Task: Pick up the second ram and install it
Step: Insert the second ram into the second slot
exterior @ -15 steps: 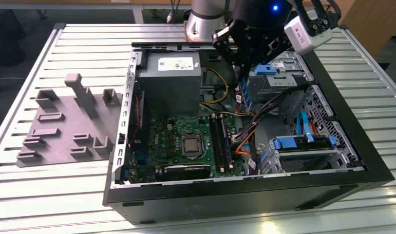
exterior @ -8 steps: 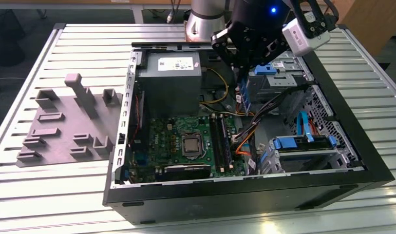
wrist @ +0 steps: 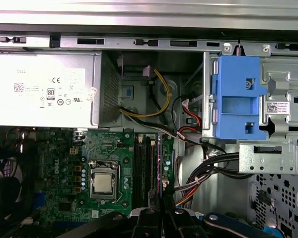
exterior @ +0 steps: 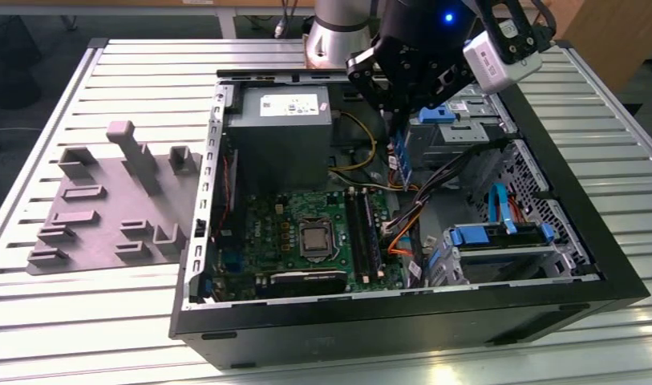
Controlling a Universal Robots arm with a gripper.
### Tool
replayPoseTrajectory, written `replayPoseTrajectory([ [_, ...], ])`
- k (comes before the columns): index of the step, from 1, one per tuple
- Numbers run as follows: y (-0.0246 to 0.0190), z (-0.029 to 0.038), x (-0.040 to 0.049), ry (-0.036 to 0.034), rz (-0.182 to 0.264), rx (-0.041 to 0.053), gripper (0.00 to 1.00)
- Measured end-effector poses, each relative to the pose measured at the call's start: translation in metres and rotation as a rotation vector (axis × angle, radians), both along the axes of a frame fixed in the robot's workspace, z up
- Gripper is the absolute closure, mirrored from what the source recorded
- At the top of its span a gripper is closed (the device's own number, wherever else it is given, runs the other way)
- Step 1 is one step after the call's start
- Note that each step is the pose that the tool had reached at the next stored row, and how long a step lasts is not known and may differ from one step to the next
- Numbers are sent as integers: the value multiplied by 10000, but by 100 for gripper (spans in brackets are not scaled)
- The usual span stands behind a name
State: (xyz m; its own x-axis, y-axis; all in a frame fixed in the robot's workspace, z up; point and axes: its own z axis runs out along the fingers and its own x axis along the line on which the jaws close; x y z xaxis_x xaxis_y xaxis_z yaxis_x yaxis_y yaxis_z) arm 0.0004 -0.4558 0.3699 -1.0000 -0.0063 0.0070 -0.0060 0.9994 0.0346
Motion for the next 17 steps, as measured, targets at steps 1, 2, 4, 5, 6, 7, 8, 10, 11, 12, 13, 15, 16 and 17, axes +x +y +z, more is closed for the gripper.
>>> replayPoseTrajectory([
  [1,0,0,0,0,0,0,86],
  [2,0,0,0,0,0,0,86],
  [4,-1,-1,0,0,0,2,86],
  [5,-3,-4,-1,0,-1,2,86],
  [6,-5,-7,-1,2,-2,2,86],
  [7,-6,-12,-1,6,-1,1,86],
  [8,-8,-18,-5,8,0,0,86],
  [10,-11,-26,-24,9,0,-1,86],
  [11,-11,-29,-36,9,0,-1,86],
  [12,-11,-34,-43,9,0,0,86],
  [13,-11,-39,-45,9,0,0,86],
  [15,-12,-57,-47,10,1,1,86],
  [16,-12,-71,-49,11,0,1,86],
  [17,-11,-87,-51,13,0,0,86],
])
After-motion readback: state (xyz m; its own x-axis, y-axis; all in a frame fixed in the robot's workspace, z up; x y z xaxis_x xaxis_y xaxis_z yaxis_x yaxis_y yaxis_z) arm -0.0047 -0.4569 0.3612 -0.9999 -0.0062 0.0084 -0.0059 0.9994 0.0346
